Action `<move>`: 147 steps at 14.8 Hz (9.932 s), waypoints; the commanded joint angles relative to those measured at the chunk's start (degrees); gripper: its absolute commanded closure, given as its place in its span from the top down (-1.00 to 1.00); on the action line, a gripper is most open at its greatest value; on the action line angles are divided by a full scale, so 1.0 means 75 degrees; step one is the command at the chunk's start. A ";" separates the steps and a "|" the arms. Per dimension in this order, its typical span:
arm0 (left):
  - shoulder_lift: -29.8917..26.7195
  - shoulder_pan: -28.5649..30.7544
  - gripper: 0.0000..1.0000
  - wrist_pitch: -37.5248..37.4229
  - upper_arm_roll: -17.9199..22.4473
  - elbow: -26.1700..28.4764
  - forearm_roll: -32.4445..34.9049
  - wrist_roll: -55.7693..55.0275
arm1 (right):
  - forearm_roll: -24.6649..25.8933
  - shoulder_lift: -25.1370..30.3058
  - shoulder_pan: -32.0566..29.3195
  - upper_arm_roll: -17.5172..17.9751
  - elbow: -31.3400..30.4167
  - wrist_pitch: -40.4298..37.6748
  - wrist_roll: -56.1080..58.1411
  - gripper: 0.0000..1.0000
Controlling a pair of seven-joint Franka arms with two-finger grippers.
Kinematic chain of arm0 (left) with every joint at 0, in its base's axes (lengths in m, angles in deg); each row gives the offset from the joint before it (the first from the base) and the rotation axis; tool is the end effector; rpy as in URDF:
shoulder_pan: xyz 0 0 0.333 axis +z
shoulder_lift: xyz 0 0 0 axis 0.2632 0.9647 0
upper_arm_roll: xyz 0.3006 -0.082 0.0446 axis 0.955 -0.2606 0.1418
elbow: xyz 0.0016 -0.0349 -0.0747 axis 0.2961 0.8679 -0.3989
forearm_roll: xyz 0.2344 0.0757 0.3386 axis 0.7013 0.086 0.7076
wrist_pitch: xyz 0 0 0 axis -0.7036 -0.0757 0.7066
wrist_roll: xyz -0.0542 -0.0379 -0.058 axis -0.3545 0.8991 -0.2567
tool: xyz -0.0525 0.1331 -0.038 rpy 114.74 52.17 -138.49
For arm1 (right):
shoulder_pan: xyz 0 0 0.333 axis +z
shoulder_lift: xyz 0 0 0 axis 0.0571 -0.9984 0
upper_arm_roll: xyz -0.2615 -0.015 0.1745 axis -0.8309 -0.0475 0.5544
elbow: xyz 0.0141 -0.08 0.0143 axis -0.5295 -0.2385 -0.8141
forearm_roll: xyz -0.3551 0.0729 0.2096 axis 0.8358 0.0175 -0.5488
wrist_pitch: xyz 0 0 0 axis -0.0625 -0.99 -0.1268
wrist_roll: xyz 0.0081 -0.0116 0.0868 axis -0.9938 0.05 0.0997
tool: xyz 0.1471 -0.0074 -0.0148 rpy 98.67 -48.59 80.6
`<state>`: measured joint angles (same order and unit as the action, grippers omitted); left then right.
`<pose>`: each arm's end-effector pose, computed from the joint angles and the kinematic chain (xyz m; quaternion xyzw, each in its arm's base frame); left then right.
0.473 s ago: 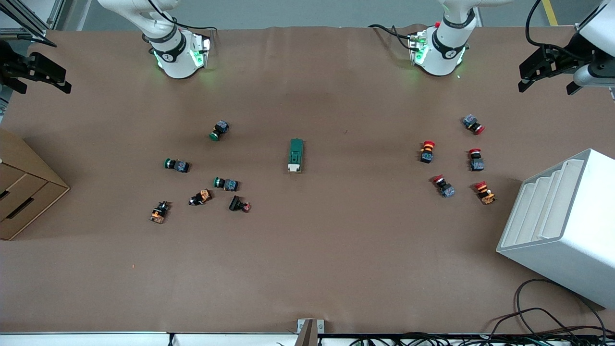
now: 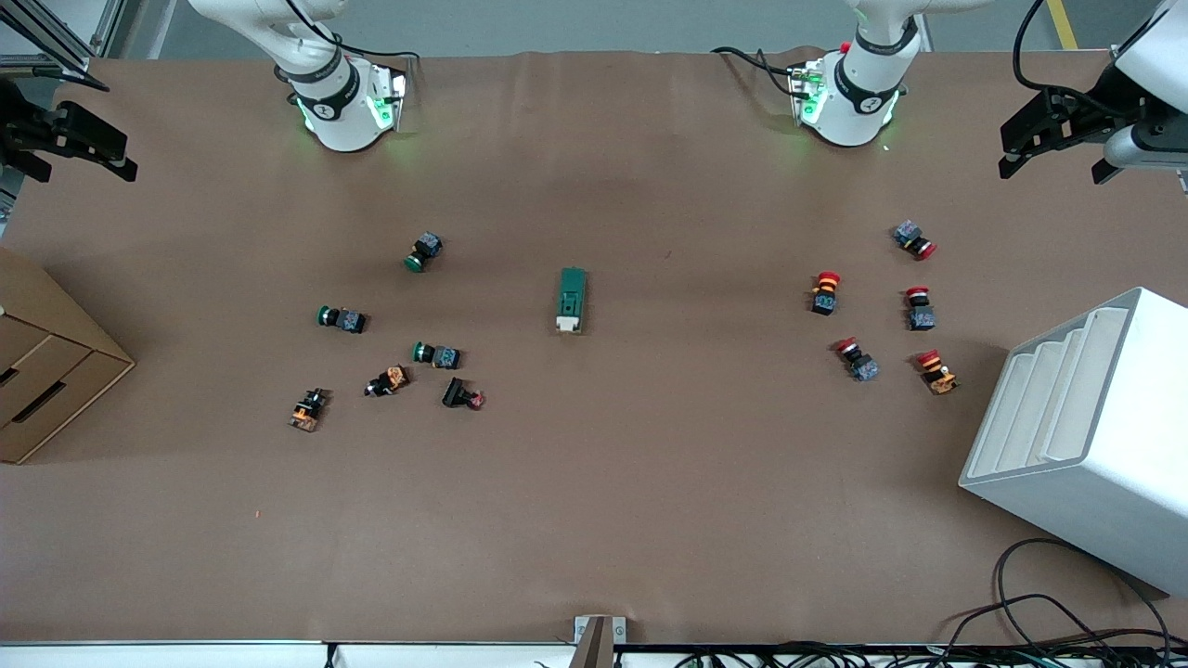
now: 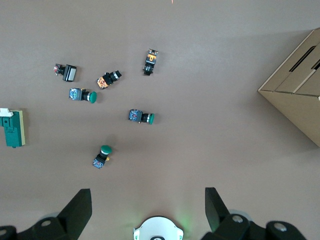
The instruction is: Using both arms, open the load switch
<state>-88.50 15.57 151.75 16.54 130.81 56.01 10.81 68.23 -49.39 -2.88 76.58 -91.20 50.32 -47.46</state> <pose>0.5253 -0.0684 0.6415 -0.9987 0.0516 0.0013 0.0056 0.5164 -0.0103 0.6366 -0.9993 0.0007 0.0379 0.0014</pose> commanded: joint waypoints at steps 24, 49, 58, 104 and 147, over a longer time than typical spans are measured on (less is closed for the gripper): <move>0.3571 -0.3871 0.99 0.6080 -0.2377 0.1954 0.3728 -1.0260 | -0.0118 -0.1615 0.0321 0.0084 0.0065 0.0936 -0.0802 1.00; 0.6629 -0.7564 0.94 0.3741 -0.2295 0.3001 1.2543 -1.9476 | -0.0810 -0.5786 0.4680 0.0084 0.0708 0.3949 -1.3518 1.00; 0.7191 -0.7576 0.95 0.3145 -0.2061 0.2428 1.3365 -1.9522 | -0.1630 -0.6924 0.5127 0.0107 0.1436 0.4252 -1.5758 1.00; 0.7625 -0.7798 0.96 0.2839 -0.2072 0.2157 1.3576 -1.9605 | -0.1842 -0.7241 0.5501 0.0728 0.2128 0.1558 -1.5783 1.00; 0.5740 -0.6347 0.95 0.3179 -0.2389 0.0050 0.9046 -1.4654 | -0.0259 -0.4009 0.1754 0.0634 0.0454 0.2203 -0.5465 1.00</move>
<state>-42.63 -35.85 174.64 -0.82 133.92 129.67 -105.59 65.53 -85.76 14.09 80.21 -80.80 64.77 -97.03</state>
